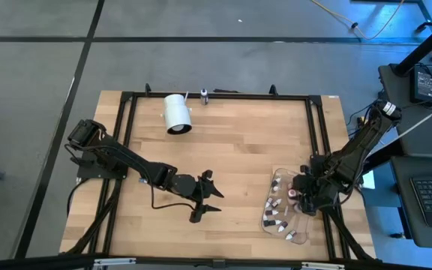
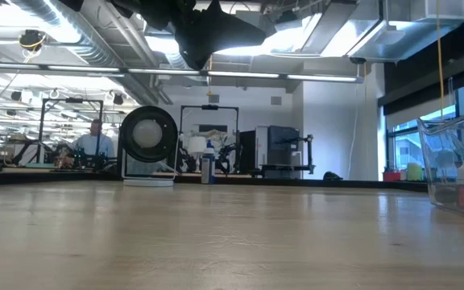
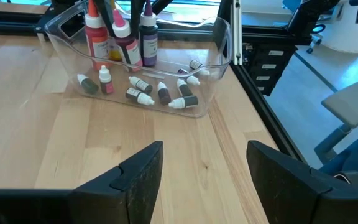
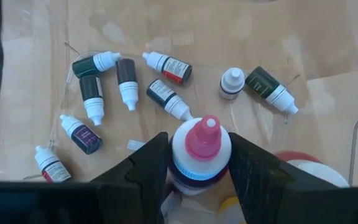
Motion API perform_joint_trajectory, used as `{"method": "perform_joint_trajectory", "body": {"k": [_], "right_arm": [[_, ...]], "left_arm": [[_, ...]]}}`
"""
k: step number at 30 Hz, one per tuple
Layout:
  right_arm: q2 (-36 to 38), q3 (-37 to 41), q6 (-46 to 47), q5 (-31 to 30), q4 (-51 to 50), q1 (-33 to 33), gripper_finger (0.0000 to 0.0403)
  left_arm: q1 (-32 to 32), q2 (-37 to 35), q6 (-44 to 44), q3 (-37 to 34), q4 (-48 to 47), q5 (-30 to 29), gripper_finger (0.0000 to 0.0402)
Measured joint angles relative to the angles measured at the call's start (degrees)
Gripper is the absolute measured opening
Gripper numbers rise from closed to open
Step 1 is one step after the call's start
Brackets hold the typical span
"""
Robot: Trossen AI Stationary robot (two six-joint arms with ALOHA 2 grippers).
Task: Pick & Place food coloring
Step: Put the large pink food coloring bottle into the transparent bin
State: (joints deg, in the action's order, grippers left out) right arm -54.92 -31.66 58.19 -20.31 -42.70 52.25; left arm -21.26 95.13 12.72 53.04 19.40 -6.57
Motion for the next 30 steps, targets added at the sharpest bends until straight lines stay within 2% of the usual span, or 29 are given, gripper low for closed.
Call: {"method": "perform_joint_trajectory", "body": {"k": [13,22,30], "right_arm": [[-0.25,0.27,2.08,3.46,-2.61,0.04,0.0166],[-0.15,0.21,2.58,3.11,-3.37,0.04,0.0166],[-0.09,-6.18,0.72,2.13,-3.09,-0.29,0.0166]], "left_arm": [[0.0,0.0,0.01,-0.02,0.0,0.17,0.0229],[0.0,0.0,0.01,-0.02,0.0,0.28,0.0226],[0.95,0.0,-0.58,-0.02,0.04,0.0,0.023]]}}
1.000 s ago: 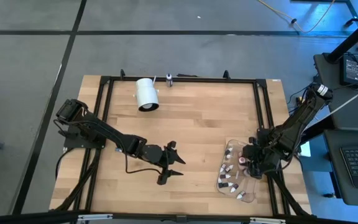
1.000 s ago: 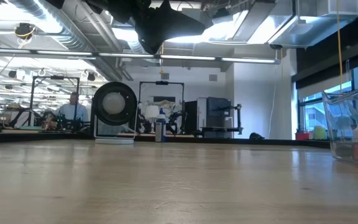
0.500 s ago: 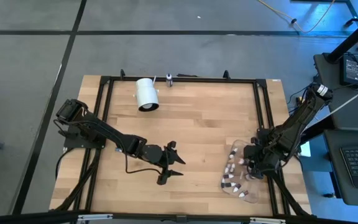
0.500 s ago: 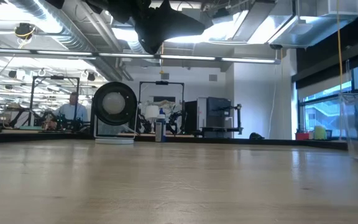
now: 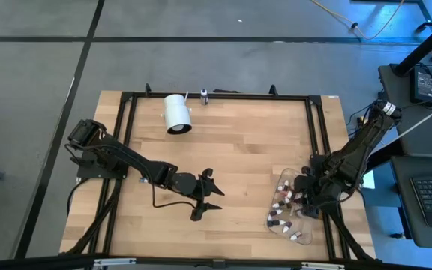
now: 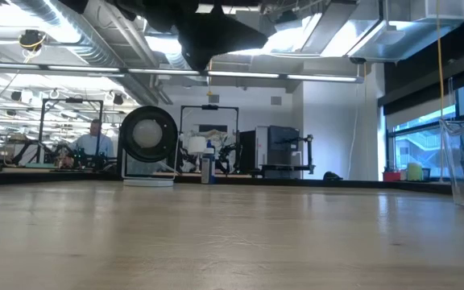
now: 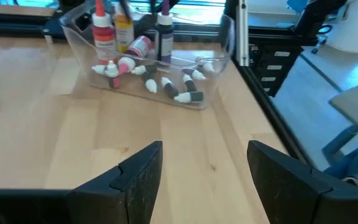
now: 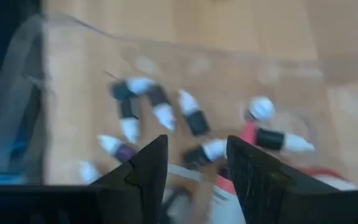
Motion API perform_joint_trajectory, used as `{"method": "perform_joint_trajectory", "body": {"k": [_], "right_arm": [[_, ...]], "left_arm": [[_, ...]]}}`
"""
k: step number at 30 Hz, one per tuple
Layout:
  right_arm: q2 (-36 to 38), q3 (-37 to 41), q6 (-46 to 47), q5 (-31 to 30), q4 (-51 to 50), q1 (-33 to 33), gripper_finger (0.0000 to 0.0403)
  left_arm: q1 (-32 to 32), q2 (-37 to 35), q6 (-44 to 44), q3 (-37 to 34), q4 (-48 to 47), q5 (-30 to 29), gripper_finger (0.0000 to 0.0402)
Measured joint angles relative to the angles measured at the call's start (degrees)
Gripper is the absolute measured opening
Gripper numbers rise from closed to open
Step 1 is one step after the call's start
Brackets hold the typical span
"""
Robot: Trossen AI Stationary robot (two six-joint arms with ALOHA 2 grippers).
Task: Pick & Place food coloring
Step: Put the large pink food coloring bottle into the transparent bin
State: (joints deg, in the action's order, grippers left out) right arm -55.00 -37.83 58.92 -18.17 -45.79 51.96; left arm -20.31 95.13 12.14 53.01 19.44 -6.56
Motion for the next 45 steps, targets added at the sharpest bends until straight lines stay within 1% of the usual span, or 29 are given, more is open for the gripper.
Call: {"method": "perform_joint_trajectory", "body": {"k": [2,4,6,8,11,14,18,21,23,25,27,35,38,41,45], "right_arm": [[0.02,-2.2,-0.75,-0.45,0.77,-0.52,0.0166],[0.03,-4.19,-1.28,-3.08,2.2,-1.05,0.0166],[-0.04,-6.26,-3.16,-5.08,2.3,-1.67,0.0166],[-0.12,-8.46,-6.81,-5.74,1.99,-2.42,0.0166],[-0.6,-12.29,-10.19,-6.05,0.3,-3.8,0.0166],[-2.39,-16.6,-11.29,-6.24,-4.56,-5.29,0.0166],[-6.49,-21.41,-4.51,-5.04,-16.09,-7.11,0.0166],[-10.03,-23.63,2.33,-0.13,-23.92,-8.2,0.0166],[-11.74,-24.48,5.97,3.84,-26.27,-8.62,0.0166],[-12.94,-24.78,8.39,7.42,-26.52,-8.82,0.0166],[-13.91,-24.8,8.48,9.55,-25.91,-8.85,0.0166],[-18.1,-24.8,9.21,8.87,-18.65,-8.85,0.0166],[-19.87,-24.79,10.89,8.8,-19.36,-9.28,0.0166],[-21.51,-24.58,12.78,8.01,-19.79,-9.46,0.0166],[-23.7,-24.51,12.84,8.16,-19.73,-9.44,0.0166]], "left_arm": [[0.61,0.0,-0.73,0.0,0.01,-0.66,0.023],[1.34,0.0,-0.77,0.0,0.04,-1.74,0.023],[2.35,0.0,-0.5,0.0,0.04,-2.57,0.023],[3.68,0.0,0.49,0.0,0.04,-2.71,0.023],[5.96,0.0,0.78,0.0,0.03,-1.73,0.0228],[8.52,0.0,0.72,0.0,0.02,0.43,0.0226],[12.09,0.0,-1.51,0.0,-0.03,4.17,0.0228],[14.68,0.0,-4.2,0.0,-0.11,5.73,0.023],[16.71,0.0,-6.43,0.0,-0.13,6.68,0.023],[18.77,0.0,-8.76,0.0,-0.13,7.42,0.023],[21.02,0.0,-10.59,0.0,-0.15,8.2,0.023],[27.57,0.0,-11.42,0.0,-0.14,8.02,0.0228],[28.92,0.0,-11.43,0.0,0.98,8.0,0.0229],[29.79,0.0,-11.44,-0.02,4.55,8.0,0.023],[29.93,0.0,-11.46,0.0,5.91,7.86,0.0228]]}}
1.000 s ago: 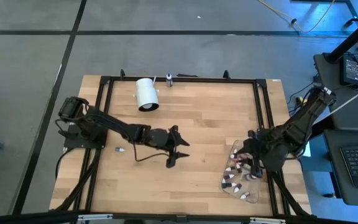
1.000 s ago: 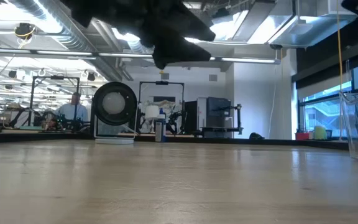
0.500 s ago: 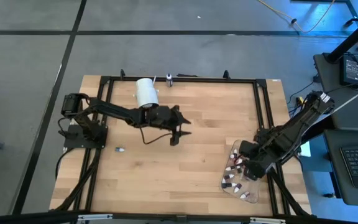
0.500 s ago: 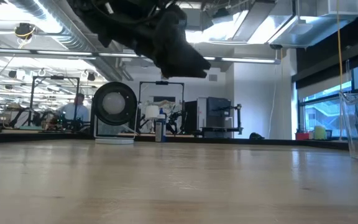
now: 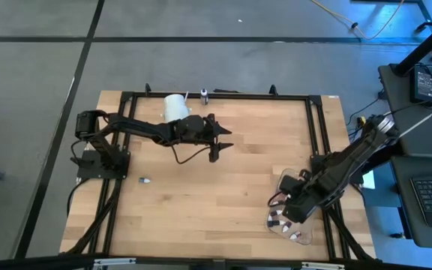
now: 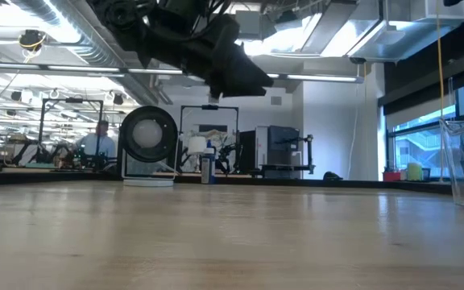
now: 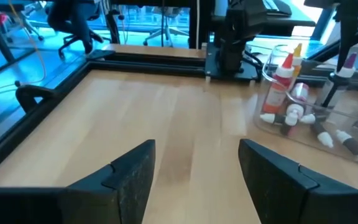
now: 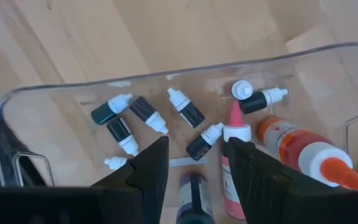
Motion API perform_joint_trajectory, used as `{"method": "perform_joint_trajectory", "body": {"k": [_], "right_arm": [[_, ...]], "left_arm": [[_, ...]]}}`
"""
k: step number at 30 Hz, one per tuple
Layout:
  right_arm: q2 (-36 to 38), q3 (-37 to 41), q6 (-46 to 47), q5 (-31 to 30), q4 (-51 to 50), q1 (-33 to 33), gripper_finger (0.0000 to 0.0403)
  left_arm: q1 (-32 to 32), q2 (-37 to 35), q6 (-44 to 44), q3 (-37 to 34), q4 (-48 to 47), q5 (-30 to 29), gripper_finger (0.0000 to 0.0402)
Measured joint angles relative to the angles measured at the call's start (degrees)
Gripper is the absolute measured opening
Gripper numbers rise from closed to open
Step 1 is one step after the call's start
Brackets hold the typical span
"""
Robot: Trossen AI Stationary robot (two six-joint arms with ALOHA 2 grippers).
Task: Pick & Place food coloring
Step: Put the large pink food coloring bottle into the transparent bin
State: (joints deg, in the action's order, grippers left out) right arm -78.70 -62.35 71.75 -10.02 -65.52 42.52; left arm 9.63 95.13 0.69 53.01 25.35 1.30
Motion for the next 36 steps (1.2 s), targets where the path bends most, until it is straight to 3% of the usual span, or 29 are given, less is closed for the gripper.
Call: {"method": "perform_joint_trajectory", "body": {"k": [9,19,29,36], "right_arm": [[-2.99,0.04,-1.89,1.03,7.17,0.0,0.0166],[-4.56,0.04,-4.83,3.24,-1.74,-2.39,0.0166],[-4.56,0.04,-4.41,0.65,1.5,-2.38,0.0167],[-4.79,0.04,2.08,0.8,1.81,-2.38,0.0231]], "left_arm": [[-0.04,0.0,-6.02,0.0,0.13,-0.21,0.0229],[-0.02,0.0,-7.96,0.0,-0.18,-0.22,0.0227],[-0.09,0.0,-5.21,0.0,-0.12,-0.2,0.023],[-0.76,0.0,-1.62,0.0,-3.67,-0.15,0.0227]]}}
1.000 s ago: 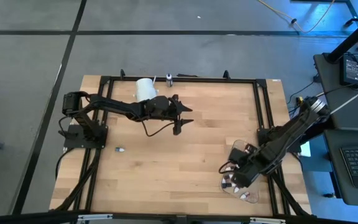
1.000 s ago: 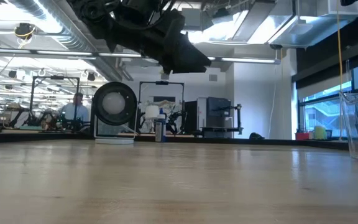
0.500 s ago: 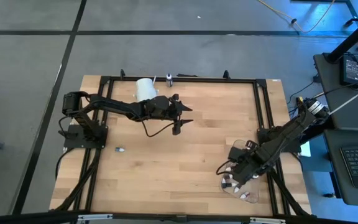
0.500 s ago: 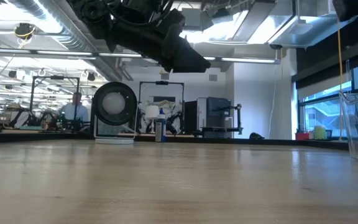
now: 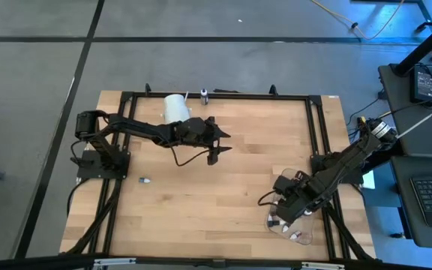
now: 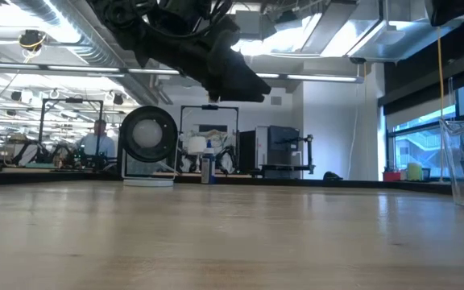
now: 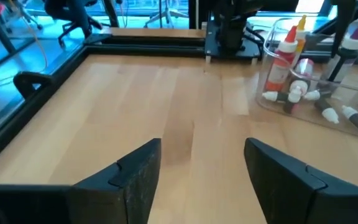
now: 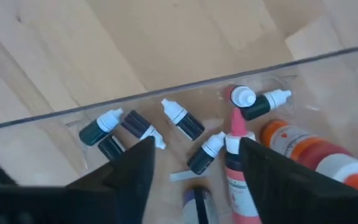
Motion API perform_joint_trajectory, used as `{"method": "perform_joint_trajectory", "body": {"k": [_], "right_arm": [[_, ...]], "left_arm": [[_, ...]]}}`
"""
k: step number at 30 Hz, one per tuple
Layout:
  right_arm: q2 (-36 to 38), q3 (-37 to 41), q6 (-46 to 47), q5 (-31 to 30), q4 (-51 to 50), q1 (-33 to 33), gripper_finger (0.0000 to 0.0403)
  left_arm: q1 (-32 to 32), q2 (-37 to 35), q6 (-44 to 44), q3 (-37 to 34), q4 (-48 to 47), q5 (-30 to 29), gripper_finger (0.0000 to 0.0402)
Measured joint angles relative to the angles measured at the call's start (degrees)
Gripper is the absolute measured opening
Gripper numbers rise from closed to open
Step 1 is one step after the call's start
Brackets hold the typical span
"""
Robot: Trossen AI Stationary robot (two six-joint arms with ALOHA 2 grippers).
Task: Pick & Place food coloring
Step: Put the large pink food coloring bottle into the transparent bin
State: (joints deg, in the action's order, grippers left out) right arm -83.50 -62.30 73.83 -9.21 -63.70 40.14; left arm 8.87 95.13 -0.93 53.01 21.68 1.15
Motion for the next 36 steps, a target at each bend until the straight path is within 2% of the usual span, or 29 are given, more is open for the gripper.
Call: {"method": "perform_joint_trajectory", "body": {"k": [4,8,12,19,24,29,36], "right_arm": [[-0.03,0.0,0.78,-0.15,1.28,0.0,0.0271],[-0.05,0.0,0.89,0.02,1.32,-0.06,0.0285],[-0.73,0.0,0.67,3.41,-1.92,-0.83,0.0275],[-3.93,0.0,-0.6,5.69,-2.87,-1.36,0.024],[-6.5,0.0,4.44,9.45,-2.69,-1.36,0.0222],[-8.25,0.02,10.84,9.31,-2.97,-1.36,0.0211],[-11.59,0.02,10.82,8.89,-5.39,-1.36,0.0209]], "left_arm": [[-0.2,0.0,0.15,0.0,-0.39,-0.02,0.0228],[-0.24,0.0,0.16,0.0,-0.61,-0.02,0.023],[-0.25,0.0,0.15,0.0,-0.49,0.0,0.0228],[-0.25,0.0,0.58,0.0,-0.86,0.01,0.0228],[-0.27,0.0,1.68,-0.02,-2.28,0.33,0.023],[-0.31,0.0,1.81,0.0,-2.19,0.34,0.0227],[-0.31,0.0,3.29,0.0,-2.22,0.35,0.0229]]}}
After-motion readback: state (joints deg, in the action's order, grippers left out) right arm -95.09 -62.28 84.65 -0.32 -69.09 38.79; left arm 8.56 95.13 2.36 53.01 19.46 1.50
